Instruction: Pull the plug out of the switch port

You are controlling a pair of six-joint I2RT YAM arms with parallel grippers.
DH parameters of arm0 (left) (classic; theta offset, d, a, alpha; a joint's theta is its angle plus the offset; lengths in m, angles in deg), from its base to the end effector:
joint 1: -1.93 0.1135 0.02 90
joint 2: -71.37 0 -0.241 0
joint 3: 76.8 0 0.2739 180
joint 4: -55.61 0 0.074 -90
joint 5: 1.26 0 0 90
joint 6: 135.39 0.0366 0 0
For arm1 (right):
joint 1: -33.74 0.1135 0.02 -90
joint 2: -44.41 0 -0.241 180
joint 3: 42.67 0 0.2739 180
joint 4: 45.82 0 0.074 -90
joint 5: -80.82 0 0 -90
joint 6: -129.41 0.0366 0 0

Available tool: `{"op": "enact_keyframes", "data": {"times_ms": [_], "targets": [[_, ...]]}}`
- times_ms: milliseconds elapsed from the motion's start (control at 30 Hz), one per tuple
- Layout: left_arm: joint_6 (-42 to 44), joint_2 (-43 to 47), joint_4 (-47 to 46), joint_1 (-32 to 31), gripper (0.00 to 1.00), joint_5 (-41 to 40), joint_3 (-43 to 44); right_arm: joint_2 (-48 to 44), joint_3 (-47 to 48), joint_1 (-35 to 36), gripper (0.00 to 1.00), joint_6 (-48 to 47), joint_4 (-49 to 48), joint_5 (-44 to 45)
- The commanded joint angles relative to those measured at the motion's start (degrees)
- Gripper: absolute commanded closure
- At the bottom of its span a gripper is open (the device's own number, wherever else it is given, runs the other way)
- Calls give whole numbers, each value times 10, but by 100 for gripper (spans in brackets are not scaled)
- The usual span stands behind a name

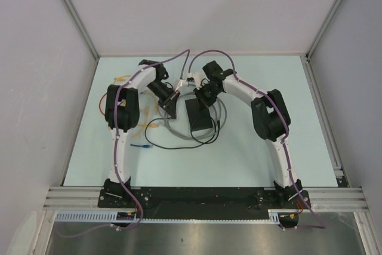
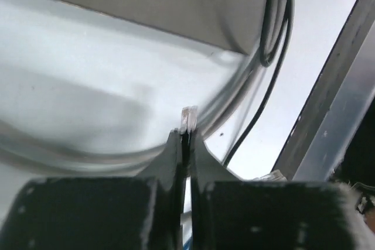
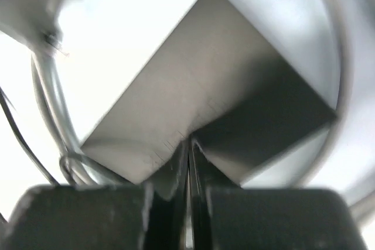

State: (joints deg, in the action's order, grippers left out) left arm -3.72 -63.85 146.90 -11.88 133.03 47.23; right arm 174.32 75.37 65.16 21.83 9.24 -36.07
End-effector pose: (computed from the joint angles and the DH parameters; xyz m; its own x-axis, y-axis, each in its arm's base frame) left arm 0.4193 -0.1294 0.1323 -0.6921 0.6602 -0.2919 0.6485 0.3912 -0.6530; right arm 0.4048 0.2667 0.1439 -0.5623 -0.6592 -0.4992 -0.8245 0.4926 0.2783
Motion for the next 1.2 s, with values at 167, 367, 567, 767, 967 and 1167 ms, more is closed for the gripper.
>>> {"op": "enact_keyframes", "data": {"times_ms": [167, 367, 567, 767, 967, 1167], "targets": [[17, 186, 54, 22, 100, -192, 38, 93, -50, 0, 97, -25, 87, 109], [20, 218, 53, 66, 100, -378, 29, 93, -51, -2, 97, -25, 86, 105], [-18, 196, -2, 77, 77, -476, 24, 91, -35, -4, 99, -24, 85, 97], [-82, 194, -135, 63, 13, -494, -16, 43, 46, -25, 82, -3, 71, 95], [-136, 193, -203, 28, 0, -480, 29, -4, 140, -70, 50, 19, 62, 91], [-196, 161, -245, 8, 0, -425, 161, -21, 229, -123, 28, 91, 17, 219]]}}
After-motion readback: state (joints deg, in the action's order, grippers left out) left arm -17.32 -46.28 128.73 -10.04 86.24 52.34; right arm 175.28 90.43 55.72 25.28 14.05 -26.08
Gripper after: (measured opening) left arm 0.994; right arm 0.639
